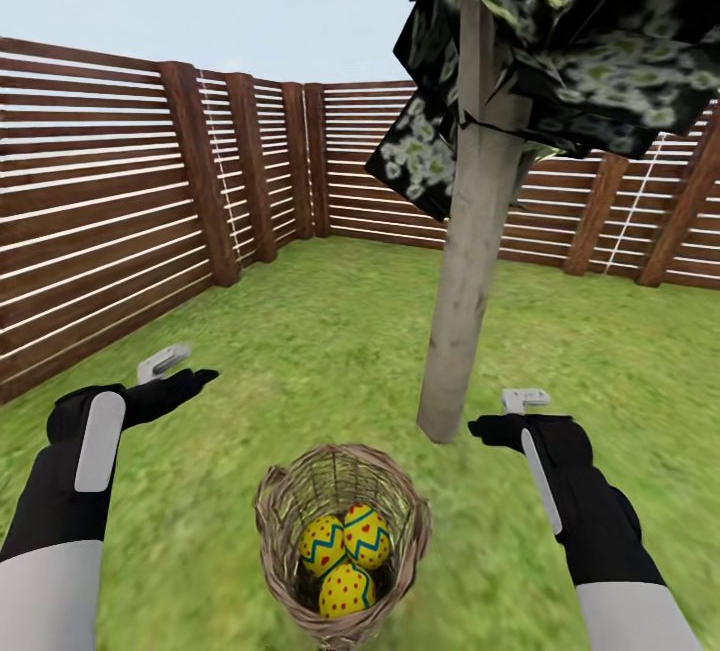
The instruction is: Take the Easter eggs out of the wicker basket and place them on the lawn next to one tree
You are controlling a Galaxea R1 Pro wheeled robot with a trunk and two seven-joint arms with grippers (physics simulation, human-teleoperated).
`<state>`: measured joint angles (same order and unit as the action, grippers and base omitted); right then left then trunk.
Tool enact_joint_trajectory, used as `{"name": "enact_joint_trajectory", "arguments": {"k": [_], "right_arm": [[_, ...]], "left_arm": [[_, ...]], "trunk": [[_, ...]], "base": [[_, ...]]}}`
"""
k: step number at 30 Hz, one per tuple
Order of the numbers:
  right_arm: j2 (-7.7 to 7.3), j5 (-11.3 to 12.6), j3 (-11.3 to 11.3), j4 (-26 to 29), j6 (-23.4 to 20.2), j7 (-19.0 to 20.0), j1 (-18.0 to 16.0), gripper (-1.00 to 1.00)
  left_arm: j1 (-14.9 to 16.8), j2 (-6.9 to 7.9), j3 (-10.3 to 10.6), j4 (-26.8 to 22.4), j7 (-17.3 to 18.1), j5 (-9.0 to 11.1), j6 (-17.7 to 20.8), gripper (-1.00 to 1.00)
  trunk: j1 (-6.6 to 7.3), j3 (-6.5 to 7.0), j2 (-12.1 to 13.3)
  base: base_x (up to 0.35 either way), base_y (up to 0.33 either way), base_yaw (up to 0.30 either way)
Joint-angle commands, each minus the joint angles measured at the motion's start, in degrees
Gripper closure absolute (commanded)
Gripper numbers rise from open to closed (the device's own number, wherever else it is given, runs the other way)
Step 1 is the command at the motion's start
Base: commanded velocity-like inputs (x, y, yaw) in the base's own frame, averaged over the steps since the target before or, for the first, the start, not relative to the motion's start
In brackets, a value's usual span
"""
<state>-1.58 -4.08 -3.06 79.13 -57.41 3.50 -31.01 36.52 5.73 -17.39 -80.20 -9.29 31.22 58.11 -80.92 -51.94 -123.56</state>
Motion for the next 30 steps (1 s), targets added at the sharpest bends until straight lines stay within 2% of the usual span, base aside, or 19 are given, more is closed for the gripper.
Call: {"name": "enact_joint_trajectory", "arguments": {"k": [1, 5, 7, 9, 10, 12, 16, 17, 20, 26, 28, 29, 30], "right_arm": [[0.02, -0.37, 0.03, 0.06, -0.24, 0.37, -0.02, -1.0], [0.02, -0.1, 3.28, 0.37, -0.31, 0.5, -0.02, -1.0], [0.06, -0.02, 4.19, 0.64, -0.36, 0.52, -0.02, -1.0], [0.14, -0.04, 6.15, 0.71, -0.45, 0.52, -0.02, -1.0], [0.17, -0.04, 7.65, 0.73, -0.53, 0.53, -0.02, -1.0], [0.29, 0.16, 13.63, 0.7, -0.65, 0.54, -0.02, -1.0], [0.56, 0.2, 17.76, 0.68, -0.65, 0.59, -0.02, -1.0], [1.45, 0.27, 19.16, 0.65, -0.67, 0.61, 0.09, -1.0], [3.13, 0.36, 21.24, 0.5, -0.67, 0.59, 0.4, -1.0], [4.39, 0.58, 28.05, -2.79, -0.57, 0.61, 0.68, -1.0], [5.64, 0.55, 29.27, -5.01, -0.54, 0.57, 0.68, -1.0], [7.09, 0.51, 29.83, -7.51, -0.5, 0.53, 0.62, -1.0], [7.72, 0.5, 29.93, -8.72, -0.46, 0.54, 0.55, -1.0]], "left_arm": [[0.06, -0.02, -0.01, -0.04, -0.55, 0.65, 0.25, -1.0], [0.05, -0.02, -0.06, -0.06, -0.55, 0.76, 0.25, -1.0], [0.05, -0.07, -0.05, -0.05, -0.55, 0.77, 0.25, -1.0], [0.05, -0.09, -0.04, -0.04, -0.55, 0.77, 0.25, -1.0], [0.05, -0.09, -0.03, -0.04, -0.55, 0.77, 0.25, -1.0], [0.05, -0.16, -0.02, 0.02, -0.55, 0.77, 0.25, -1.0], [0.05, -0.19, -0.01, 0.04, -0.55, 0.77, 0.25, -1.0], [0.05, -0.19, -0.01, 0.05, -0.55, 0.77, 0.25, -1.0], [0.05, -0.19, -0.01, 0.05, -0.55, 0.77, 0.25, -1.0], [0.05, -0.26, 0.06, 0.05, -0.55, 0.77, 0.25, -1.0], [0.05, -0.3, 0.07, 0.05, -0.55, 0.77, 0.25, -1.0], [0.05, -0.34, 0.12, 0.05, -0.53, 0.74, 0.25, -1.0], [0.05, -0.35, 0.14, 0.05, -0.54, 0.75, 0.25, -1.0]], "trunk": [[0.01, -0.08, -0.03], [0.01, -0.16, -0.03], [0.01, -0.18, -0.03], [0.01, -0.19, -0.03], [0.01, -0.19, -0.03], [0.01, -0.19, -0.03], [0.01, -0.19, -0.03], [0.01, -0.19, -0.03], [0.01, -0.19, -0.03], [0.01, -0.19, -0.03], [0.01, -0.19, -0.03], [0.01, -0.19, -0.03], [0.01, -0.19, -0.03]], "base": [[0.0, -0.336, 0.284], [0.0, -0.294, 0.285], [0.0, -0.106, 0.287], [0.0, -0.043, 0.288], [0.0, -0.022, 0.289], [0.0, -0.008, 0.289], [0.0, -0.002, 0.171], [0.0, 0.0, 0.042], [0.0, 0.0, 0.018], [0.0, 0.0, 0.002], [0.0, 0.0, 0.0], [0.0, 0.0, 0.0], [0.0, 0.0, 0.0]]}}
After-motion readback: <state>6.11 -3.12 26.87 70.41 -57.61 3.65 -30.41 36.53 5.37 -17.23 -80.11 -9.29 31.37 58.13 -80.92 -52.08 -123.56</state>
